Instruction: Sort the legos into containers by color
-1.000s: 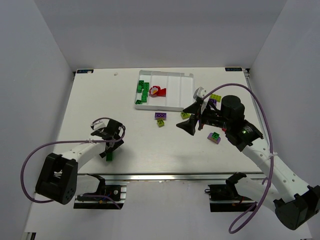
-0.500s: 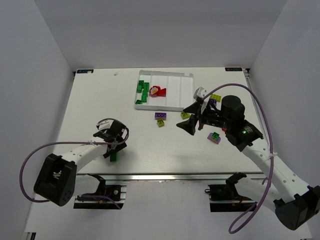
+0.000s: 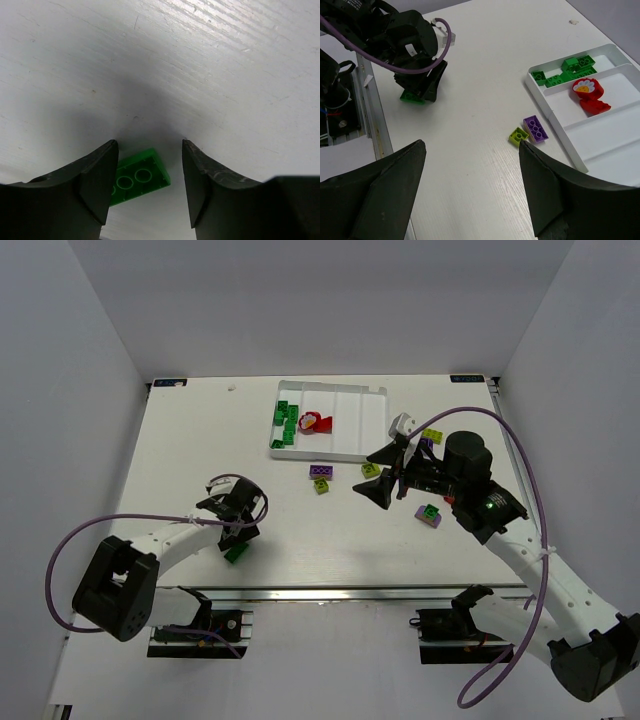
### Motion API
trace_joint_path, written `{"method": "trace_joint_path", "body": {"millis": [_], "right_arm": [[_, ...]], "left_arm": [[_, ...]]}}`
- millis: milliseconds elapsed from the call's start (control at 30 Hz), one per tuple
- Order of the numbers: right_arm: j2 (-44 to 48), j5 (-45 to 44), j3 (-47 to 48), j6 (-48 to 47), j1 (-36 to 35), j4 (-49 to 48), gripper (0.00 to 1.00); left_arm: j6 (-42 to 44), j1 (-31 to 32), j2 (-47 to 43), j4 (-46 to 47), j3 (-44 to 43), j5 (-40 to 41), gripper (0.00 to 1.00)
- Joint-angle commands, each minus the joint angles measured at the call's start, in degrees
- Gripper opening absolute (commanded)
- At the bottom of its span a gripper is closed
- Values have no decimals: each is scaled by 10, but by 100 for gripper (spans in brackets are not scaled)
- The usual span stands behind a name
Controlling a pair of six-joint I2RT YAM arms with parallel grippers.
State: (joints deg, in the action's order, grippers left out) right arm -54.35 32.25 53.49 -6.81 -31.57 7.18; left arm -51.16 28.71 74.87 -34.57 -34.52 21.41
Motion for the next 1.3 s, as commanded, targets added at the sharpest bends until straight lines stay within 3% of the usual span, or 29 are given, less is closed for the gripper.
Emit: {"method": "trace_joint_path", "body": {"millis": [0, 133, 433, 767, 1000, 1267], "right_arm": [[13, -4, -4, 1, 1, -27, 80], [13, -3, -6, 2, 1, -29, 80], [17, 2, -9, 2, 1, -32, 80], [19, 5, -10, 5, 1, -36, 80], [21, 4, -11, 4, 1, -38, 80], [24, 4, -11, 1, 1, -37, 80]], "left_arm": [[4, 7, 19, -52, 25, -59, 64], [6, 7, 9, -60, 17, -51, 73], [2, 25, 12, -85, 15, -67, 80], [-28, 73, 0, -110, 15, -72, 81], [-33, 75, 1, -93, 17, -59, 68], [-30, 75, -19, -68, 12, -56, 34]]}}
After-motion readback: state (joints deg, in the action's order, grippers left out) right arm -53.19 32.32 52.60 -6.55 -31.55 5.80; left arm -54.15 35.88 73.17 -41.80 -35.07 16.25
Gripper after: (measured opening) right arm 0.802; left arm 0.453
